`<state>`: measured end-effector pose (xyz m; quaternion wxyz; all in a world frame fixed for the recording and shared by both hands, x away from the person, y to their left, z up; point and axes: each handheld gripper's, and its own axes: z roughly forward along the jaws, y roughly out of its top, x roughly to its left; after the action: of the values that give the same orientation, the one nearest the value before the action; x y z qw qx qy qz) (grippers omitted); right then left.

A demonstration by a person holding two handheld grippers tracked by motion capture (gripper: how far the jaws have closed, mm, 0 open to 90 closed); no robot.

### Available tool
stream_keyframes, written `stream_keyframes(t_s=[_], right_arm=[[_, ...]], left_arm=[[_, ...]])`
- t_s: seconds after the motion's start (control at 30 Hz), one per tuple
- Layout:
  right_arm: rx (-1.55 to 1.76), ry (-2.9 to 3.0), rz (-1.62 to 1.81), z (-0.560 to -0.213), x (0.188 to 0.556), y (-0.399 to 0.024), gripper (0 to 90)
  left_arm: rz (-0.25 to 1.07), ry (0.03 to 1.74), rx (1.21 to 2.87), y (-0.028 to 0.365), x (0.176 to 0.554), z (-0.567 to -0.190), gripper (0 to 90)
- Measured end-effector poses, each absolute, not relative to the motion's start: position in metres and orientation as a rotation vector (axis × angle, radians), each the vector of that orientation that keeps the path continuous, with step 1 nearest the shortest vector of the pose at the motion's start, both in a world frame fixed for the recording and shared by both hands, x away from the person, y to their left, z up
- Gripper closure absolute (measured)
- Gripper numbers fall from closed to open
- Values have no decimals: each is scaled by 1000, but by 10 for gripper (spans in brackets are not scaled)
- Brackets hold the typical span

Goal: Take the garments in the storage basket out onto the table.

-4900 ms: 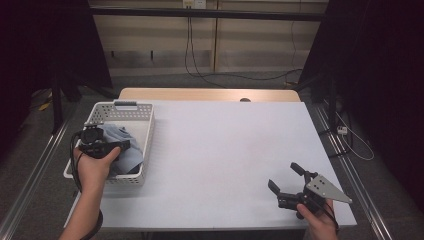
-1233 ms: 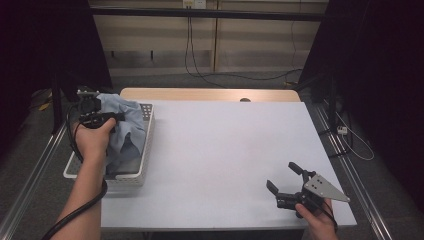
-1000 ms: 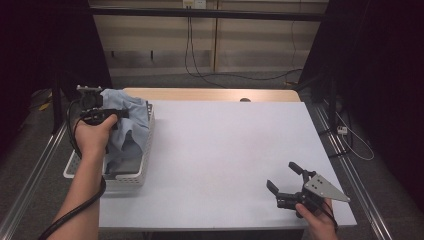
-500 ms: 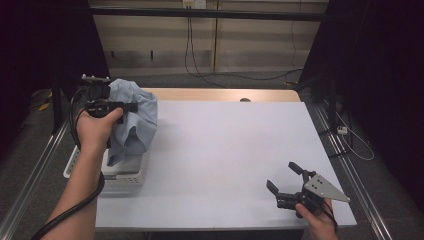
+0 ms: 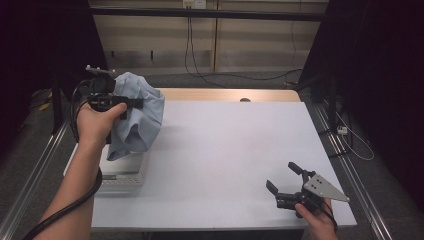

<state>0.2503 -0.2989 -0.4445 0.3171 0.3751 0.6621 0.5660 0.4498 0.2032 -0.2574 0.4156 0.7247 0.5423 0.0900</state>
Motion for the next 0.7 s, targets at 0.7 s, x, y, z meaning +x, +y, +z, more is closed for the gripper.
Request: stream_keyframes(t_s=[0.7], right_arm=[[988,1742,1491,-445,251,-299,21]], left_arm=[[182,1214,1882,171,443,-216,743]])
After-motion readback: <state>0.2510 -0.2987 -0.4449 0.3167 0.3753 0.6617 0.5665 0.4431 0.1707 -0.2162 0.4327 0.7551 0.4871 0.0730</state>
